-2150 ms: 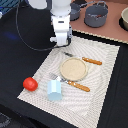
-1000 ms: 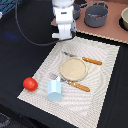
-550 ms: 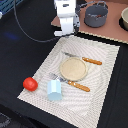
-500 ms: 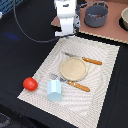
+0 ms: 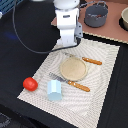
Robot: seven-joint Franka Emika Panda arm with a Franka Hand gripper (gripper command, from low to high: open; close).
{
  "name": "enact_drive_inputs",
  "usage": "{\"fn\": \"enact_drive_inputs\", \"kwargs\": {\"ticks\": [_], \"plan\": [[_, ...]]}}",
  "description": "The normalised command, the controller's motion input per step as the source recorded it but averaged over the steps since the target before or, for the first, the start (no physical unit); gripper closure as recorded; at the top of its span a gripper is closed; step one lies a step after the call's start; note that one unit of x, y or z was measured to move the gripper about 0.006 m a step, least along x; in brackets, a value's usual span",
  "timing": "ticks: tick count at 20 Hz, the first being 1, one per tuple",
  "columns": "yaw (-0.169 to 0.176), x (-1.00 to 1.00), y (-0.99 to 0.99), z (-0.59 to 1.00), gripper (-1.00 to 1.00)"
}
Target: Interact with the objects in diverse but meaningful ways.
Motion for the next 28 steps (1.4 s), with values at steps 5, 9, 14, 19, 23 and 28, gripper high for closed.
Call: {"fn": "enact_drive_inputs", "kwargs": {"ticks": [5,9,14,19,23,28], "plan": [[-0.047,0.66,-0.53,0.00,1.00],[-0.043,0.56,-0.41,-0.01,1.00],[-0.017,0.51,0.00,0.02,1.00],[-0.023,0.78,0.03,0.22,1.00],[-0.046,0.93,0.00,0.32,1.00],[-0.061,0.92,-0.04,0.34,1.00]]}}
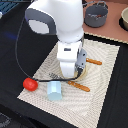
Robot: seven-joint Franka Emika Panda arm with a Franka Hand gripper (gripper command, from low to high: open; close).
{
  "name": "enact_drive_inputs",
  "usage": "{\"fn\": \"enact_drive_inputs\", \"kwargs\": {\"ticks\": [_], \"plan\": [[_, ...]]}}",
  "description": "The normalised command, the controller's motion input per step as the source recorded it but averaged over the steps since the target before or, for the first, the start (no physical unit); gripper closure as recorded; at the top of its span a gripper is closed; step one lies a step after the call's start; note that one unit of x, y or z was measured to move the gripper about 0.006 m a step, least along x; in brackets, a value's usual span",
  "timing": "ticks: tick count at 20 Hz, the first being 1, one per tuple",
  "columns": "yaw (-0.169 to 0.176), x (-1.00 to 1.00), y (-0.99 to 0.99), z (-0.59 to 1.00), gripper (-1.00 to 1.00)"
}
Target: Interact with the objects in diverse but meaningful ways.
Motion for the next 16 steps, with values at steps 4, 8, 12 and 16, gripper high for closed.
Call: {"fn": "enact_drive_inputs", "kwargs": {"ticks": [4,8,12,16], "plan": [[-0.033,0.45,-0.01,0.08,1.00],[0.003,0.06,0.02,0.04,-1.00],[0.000,-0.02,0.08,0.44,-1.00],[0.000,-0.11,0.13,0.76,-1.00]]}}
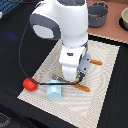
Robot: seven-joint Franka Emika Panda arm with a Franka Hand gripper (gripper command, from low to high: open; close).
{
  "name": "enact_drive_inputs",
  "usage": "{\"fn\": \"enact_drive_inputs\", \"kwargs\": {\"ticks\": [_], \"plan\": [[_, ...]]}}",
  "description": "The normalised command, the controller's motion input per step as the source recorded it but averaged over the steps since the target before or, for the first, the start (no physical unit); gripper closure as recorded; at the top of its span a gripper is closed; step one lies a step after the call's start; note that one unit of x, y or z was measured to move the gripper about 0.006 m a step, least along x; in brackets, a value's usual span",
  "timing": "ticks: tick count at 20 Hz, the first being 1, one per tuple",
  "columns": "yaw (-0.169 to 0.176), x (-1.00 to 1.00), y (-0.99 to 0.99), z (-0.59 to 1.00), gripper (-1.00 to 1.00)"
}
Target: Interact with the objects in diverse but meaningful ways.
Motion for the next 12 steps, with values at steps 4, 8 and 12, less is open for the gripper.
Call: {"fn": "enact_drive_inputs", "kwargs": {"ticks": [4,8,12], "plan": [[0.000,-0.22,0.04,0.95,-1.00],[-0.002,-0.32,-0.01,0.87,-1.00],[-0.014,-0.43,-0.15,0.69,-1.00]]}}
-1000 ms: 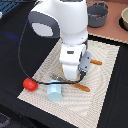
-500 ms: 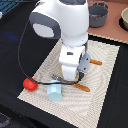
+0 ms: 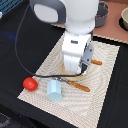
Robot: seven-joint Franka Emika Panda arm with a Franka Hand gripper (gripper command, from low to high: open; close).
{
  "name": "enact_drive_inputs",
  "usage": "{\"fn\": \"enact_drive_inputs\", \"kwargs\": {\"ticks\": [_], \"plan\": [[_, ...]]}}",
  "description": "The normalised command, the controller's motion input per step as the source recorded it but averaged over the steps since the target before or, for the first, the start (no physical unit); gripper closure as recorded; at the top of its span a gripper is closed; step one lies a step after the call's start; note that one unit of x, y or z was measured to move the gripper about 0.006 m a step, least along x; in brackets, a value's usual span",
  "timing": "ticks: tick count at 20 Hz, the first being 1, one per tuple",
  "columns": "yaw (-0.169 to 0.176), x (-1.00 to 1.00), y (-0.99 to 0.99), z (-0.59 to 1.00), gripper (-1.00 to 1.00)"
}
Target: Interact with the objects in diverse but meaningful ways.
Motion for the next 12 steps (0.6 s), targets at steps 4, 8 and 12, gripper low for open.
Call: {"fn": "enact_drive_inputs", "kwargs": {"ticks": [4,8,12], "plan": [[-0.038,-0.55,-0.37,0.38,-1.00],[-0.059,-0.65,-0.48,0.12,-1.00],[-0.057,-0.69,-0.52,0.09,-1.00]]}}
